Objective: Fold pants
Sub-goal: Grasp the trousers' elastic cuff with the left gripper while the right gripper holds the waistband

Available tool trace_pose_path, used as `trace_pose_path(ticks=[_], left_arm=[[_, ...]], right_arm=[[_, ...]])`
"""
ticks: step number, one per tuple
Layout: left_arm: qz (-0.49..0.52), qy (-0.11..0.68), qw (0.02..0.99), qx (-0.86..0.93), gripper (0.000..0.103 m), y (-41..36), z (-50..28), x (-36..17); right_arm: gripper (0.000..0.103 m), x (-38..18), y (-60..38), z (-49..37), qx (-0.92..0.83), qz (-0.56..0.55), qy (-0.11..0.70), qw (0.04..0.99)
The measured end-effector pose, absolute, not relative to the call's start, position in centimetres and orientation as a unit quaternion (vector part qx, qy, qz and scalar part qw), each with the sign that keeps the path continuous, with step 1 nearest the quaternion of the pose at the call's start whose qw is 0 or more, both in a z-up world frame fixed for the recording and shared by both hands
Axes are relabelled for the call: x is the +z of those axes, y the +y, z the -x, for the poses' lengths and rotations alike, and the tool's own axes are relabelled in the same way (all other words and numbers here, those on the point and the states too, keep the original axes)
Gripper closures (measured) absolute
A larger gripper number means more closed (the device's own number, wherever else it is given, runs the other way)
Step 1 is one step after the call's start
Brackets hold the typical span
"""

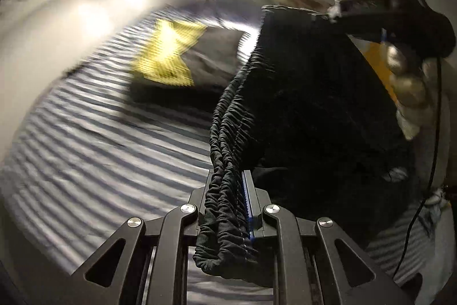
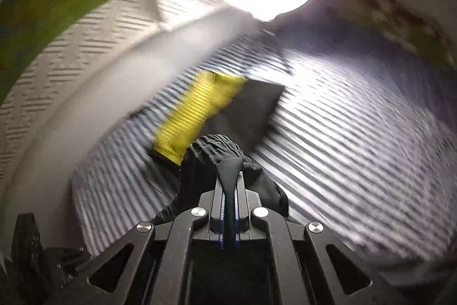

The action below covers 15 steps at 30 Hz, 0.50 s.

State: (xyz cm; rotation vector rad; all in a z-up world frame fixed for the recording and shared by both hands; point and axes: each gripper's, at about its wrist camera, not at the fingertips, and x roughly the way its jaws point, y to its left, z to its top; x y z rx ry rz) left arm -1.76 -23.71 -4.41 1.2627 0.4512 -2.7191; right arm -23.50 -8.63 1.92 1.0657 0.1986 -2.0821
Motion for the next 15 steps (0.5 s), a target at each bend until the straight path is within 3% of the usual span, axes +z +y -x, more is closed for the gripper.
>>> trace_pose_path(ticks=[7, 10, 12, 13, 15], left_arm=[[-0.416, 0.17, 0.184, -0.874, 0.086, -34.3, -2.7, -4.1], [-0.444, 0.172, 0.221, -0.851, 0.079, -37.3, -2.9, -5.4], [-0.454, 0.173, 0.236, -0.842, 0.065, -38.1, -3.1, -5.7], [-0.452, 0.168, 0.237, -0.843, 0.057, -37.8, -3.1, -5.5], [-0.441, 0.16, 0.233, -0.852, 0.052, -37.1, -2.7, -4.7]], right_arm=[[0.098, 0.1, -24.2, 22.4, -0.777, -0.411, 0.092, 0.468], [0.087, -2.7, -29.5, 22.3, -0.768, -0.422, 0.131, 0.463], [0.081, -3.4, -30.2, 22.6, -0.771, -0.429, 0.135, 0.451], [0.074, -3.2, -29.8, 22.8, -0.774, -0.428, 0.129, 0.448], [0.06, -2.3, -27.5, 23.5, -0.787, -0.417, 0.114, 0.441]])
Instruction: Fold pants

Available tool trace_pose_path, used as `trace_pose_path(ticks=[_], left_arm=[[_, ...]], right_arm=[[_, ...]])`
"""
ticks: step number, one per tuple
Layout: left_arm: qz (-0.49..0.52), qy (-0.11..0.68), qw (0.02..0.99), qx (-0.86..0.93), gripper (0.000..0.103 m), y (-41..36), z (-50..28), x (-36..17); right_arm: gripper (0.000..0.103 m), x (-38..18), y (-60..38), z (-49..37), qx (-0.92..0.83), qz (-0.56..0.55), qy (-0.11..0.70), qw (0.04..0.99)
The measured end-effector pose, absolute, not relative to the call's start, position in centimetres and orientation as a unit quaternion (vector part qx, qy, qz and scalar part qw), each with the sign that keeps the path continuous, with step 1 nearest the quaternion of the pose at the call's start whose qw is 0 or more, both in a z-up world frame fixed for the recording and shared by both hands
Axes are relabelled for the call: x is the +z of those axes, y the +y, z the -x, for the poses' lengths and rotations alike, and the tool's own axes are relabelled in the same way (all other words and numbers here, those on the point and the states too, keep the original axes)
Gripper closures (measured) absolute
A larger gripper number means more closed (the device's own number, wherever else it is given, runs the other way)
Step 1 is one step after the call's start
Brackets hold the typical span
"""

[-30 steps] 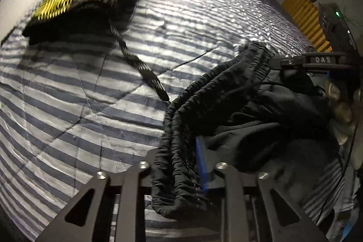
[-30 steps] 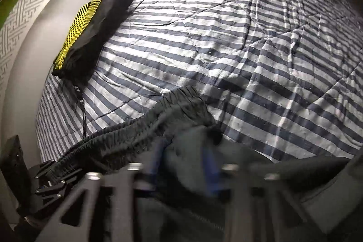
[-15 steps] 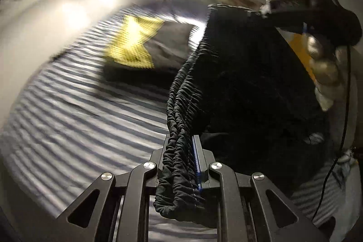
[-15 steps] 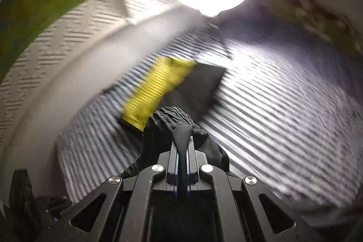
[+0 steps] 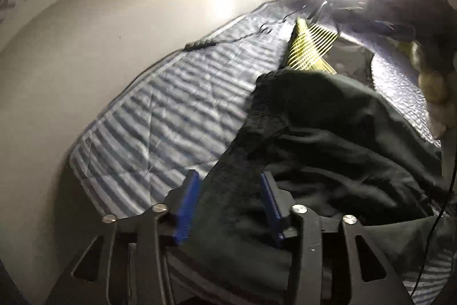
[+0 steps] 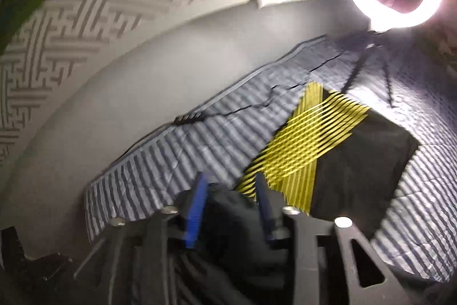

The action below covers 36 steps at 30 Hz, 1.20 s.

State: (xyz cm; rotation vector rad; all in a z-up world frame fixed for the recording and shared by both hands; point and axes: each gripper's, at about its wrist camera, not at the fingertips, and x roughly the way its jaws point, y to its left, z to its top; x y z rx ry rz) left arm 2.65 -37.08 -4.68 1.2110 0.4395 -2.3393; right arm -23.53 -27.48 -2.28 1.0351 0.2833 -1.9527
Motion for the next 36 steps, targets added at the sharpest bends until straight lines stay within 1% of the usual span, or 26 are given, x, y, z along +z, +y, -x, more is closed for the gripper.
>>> trace_pose_path(ticks=[3, 7, 9, 11, 12, 14, 17, 19, 22, 27, 29, 31, 34, 36], left_arm=[[-0.432, 0.148, 0.215, -0.863, 0.051, -35.1, -1.0, -3.5], [-0.419, 0.13, 0.171, -0.883, 0.041, -30.8, 1.3, -2.2], [-0.425, 0.106, 0.131, -0.889, 0.039, -27.6, 2.6, -1.8], [-0.435, 0.082, 0.085, -0.893, 0.034, -23.5, 4.2, -1.8], [-0.438, 0.072, 0.068, -0.893, 0.032, -22.1, 4.7, -1.8], [-0.444, 0.035, 0.022, -0.895, 0.026, -17.4, 6.0, -2.0], [-0.448, -0.025, -0.035, -0.893, 0.025, -10.9, 7.1, -2.8], [-0.456, -0.061, -0.073, -0.885, 0.025, -6.7, 7.4, -3.4], [-0.471, -0.092, -0.128, -0.868, 0.025, -1.4, 7.4, -4.8], [-0.511, -0.108, -0.184, -0.833, 0.025, 3.3, 7.1, -8.4], [-0.528, -0.117, -0.198, -0.818, 0.024, 4.3, 6.8, -9.9], [-0.542, -0.131, -0.192, -0.808, 0.024, 4.6, 6.5, -11.4], [-0.545, -0.173, -0.168, -0.803, 0.024, 4.5, 6.1, -13.2], [-0.547, -0.173, -0.153, -0.804, 0.024, 4.1, 6.3, -13.9]], right_arm=[[0.058, -0.7, -22.0, 25.0, -0.802, -0.416, 0.076, 0.421], [0.057, 0.3, -11.1, 25.4, -0.824, -0.419, 0.045, 0.378], [0.057, 0.2, -4.7, 24.2, -0.838, -0.424, 0.048, 0.34], [0.057, -0.4, 1.3, 22.8, -0.85, -0.433, 0.056, 0.295], [0.057, -0.7, 4.8, 21.9, -0.857, -0.439, 0.053, 0.266], [0.057, -1.6, 11.3, 20.2, -0.863, -0.453, 0.024, 0.222], [0.057, -3.4, 21.4, 17.1, -0.874, -0.467, -0.026, 0.131], [0.056, -4.3, 26.4, 15.2, -0.877, -0.471, -0.046, 0.083], [0.053, -6.2, 34.0, 12.6, -0.871, -0.481, -0.094, 0.02], [0.047, -9.2, 42.1, 11.0, -0.852, -0.499, -0.147, -0.054], [0.046, -10.5, 44.1, 11.1, -0.841, -0.512, -0.163, -0.061], [0.043, -12.1, 45.3, 11.5, -0.831, -0.525, -0.17, -0.071], [0.043, -14.2, 46.5, 12.3, -0.817, -0.542, -0.171, -0.095], [0.043, -15.5, 46.4, 12.9, -0.807, -0.555, -0.18, -0.094]])
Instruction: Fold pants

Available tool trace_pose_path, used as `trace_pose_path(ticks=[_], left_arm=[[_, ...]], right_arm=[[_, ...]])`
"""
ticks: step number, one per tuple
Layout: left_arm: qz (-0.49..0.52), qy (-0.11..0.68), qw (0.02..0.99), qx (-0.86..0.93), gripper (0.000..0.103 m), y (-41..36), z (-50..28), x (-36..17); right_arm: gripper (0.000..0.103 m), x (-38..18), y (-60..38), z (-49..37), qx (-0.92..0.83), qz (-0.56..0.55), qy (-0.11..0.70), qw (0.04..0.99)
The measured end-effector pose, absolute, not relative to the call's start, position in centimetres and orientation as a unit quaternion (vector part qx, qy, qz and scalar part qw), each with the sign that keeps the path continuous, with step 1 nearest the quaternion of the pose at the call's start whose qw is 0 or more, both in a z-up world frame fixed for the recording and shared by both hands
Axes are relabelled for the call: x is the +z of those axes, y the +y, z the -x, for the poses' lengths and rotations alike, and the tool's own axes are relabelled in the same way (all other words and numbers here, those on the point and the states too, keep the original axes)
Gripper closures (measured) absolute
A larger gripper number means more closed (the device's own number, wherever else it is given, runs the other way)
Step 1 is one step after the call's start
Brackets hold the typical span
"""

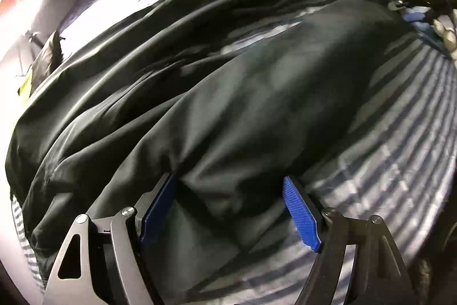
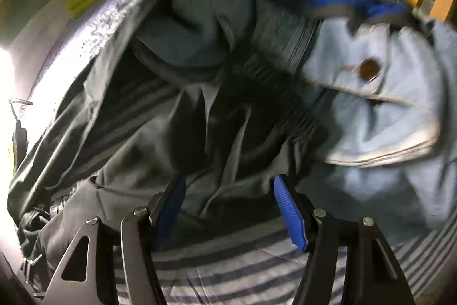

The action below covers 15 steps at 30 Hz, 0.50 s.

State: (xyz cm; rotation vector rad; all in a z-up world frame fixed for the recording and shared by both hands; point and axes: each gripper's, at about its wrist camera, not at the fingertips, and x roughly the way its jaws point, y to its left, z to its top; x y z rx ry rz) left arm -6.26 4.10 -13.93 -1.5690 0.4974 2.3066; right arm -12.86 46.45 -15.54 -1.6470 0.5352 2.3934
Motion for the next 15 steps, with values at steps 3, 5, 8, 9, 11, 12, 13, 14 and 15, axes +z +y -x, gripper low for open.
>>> trace_pose_path(ticks=[3, 5, 8, 9, 11, 12, 13, 14, 15], left_arm=[[0.56, 0.136, 0.159, 0.802, 0.024, 2.9, 6.7, -14.4], [0.554, 0.116, 0.166, 0.808, 0.024, 2.0, 6.6, -14.3], [0.544, 0.127, 0.167, 0.812, 0.024, 1.6, 5.8, -14.4], [0.541, 0.132, 0.168, 0.814, 0.024, 1.6, 5.5, -14.4], [0.54, 0.134, 0.169, 0.813, 0.024, 1.4, 5.2, -14.3], [0.542, 0.131, 0.168, 0.813, 0.024, 1.2, 5.1, -14.2], [0.543, 0.129, 0.166, 0.813, 0.027, 1.2, 5.2, -14.1], [0.542, 0.128, 0.162, 0.815, 0.037, 0.9, 5.1, -13.9], [0.54, 0.128, 0.16, 0.816, 0.043, 0.9, 5.0, -13.7]], right_arm=[[0.043, -16.6, 45.4, 13.3, 0.802, 0.566, 0.165, 0.093], [0.042, -16.9, 44.8, 13.5, 0.802, 0.569, 0.154, 0.095], [0.043, -17.0, 44.2, 13.3, 0.805, 0.567, 0.143, 0.101], [0.044, -17.0, 44.0, 13.2, 0.805, 0.568, 0.139, 0.1], [0.051, -16.9, 43.7, 13.1, 0.806, 0.569, 0.131, 0.101], [0.058, -16.9, 43.6, 13.0, 0.806, 0.569, 0.129, 0.102], [0.063, -16.8, 43.7, 13.0, 0.806, 0.569, 0.128, 0.103], [0.074, -16.7, 43.6, 12.9, 0.805, 0.57, 0.129, 0.103], [0.084, -16.6, 43.5, 12.7, 0.804, 0.571, 0.128, 0.104]])
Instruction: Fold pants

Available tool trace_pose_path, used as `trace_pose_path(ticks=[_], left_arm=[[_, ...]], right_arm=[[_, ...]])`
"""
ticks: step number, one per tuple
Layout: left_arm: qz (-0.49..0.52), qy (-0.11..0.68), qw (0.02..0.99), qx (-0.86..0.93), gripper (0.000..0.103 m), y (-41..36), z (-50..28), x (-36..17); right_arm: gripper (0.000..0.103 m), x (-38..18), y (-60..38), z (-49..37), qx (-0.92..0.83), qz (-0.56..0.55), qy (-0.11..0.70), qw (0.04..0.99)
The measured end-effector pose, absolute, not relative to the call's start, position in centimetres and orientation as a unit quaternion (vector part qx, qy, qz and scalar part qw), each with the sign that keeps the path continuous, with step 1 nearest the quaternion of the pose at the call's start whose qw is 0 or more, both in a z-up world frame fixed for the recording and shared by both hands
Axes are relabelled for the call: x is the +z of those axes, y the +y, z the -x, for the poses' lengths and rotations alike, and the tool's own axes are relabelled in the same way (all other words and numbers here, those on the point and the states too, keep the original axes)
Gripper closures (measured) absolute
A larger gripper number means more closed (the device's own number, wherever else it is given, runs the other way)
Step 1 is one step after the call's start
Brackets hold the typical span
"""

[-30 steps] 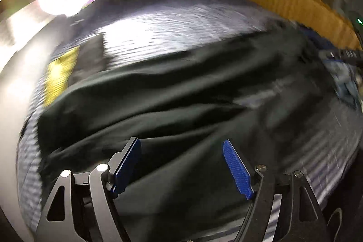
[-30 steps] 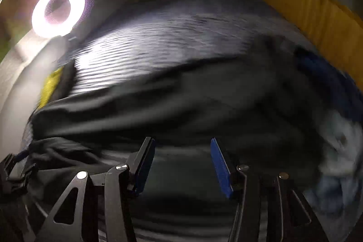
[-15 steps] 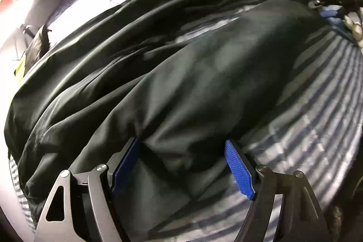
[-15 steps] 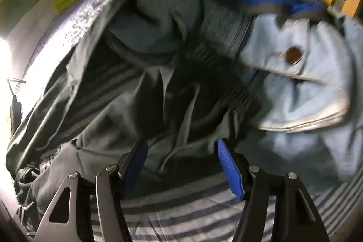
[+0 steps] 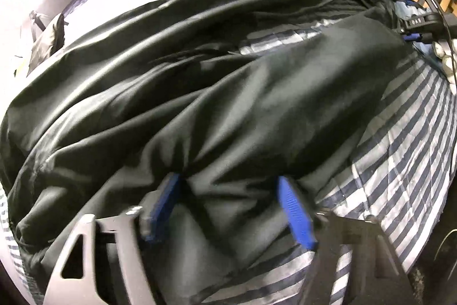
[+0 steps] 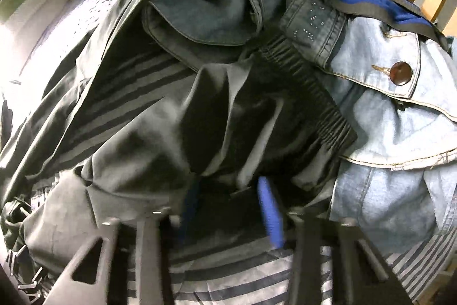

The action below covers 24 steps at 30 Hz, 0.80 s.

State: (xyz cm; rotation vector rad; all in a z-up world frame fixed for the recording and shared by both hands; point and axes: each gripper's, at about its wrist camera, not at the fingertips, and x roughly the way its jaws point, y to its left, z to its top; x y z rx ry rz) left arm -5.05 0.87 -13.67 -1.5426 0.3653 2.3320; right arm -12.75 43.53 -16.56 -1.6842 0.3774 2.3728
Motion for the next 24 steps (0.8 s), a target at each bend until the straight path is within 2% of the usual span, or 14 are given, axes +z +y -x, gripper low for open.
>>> trace_pose_path(ticks=[1, 2, 4, 5, 12, 16, 21, 22, 24], left_arm=[[0.539, 0.127, 0.161, 0.817, 0.06, 1.3, 5.6, -13.8], [0.539, 0.123, 0.164, 0.817, 0.08, 1.0, 5.5, -13.5], [0.539, 0.121, 0.163, 0.817, 0.095, 1.3, 5.8, -12.7], [0.536, 0.116, 0.166, 0.819, 0.098, 0.8, 5.6, -12.1], [0.517, 0.112, 0.181, 0.829, 0.102, 0.2, 5.5, -8.7], [0.514, 0.116, 0.204, 0.825, 0.103, -0.4, 2.8, -6.1], [0.548, 0.126, 0.247, 0.789, 0.102, -0.4, -0.3, -6.0], [0.551, 0.136, 0.253, 0.783, 0.095, -0.3, -0.9, -6.0], [0.533, 0.165, 0.234, 0.797, 0.067, -0.2, -1.6, -5.7]], right_arm=[[0.09, -16.6, 43.5, 12.9, 0.805, 0.571, 0.125, 0.103], [0.097, -16.6, 43.6, 12.9, 0.805, 0.572, 0.124, 0.103], [0.101, -16.1, 43.6, 12.5, 0.806, 0.57, 0.123, 0.101], [0.102, -15.4, 43.8, 12.7, 0.809, 0.566, 0.121, 0.1], [0.102, -9.6, 43.9, 10.1, 0.842, 0.52, 0.115, 0.09], [0.102, -6.2, 43.8, 8.0, 0.859, 0.492, 0.105, 0.092], [0.102, -5.2, 44.2, 6.4, 0.861, 0.493, 0.077, 0.099], [0.102, -5.9, 44.1, 6.2, 0.855, 0.504, 0.054, 0.106], [0.1, -7.9, 43.8, 5.8, 0.838, 0.537, 0.015, 0.097]])
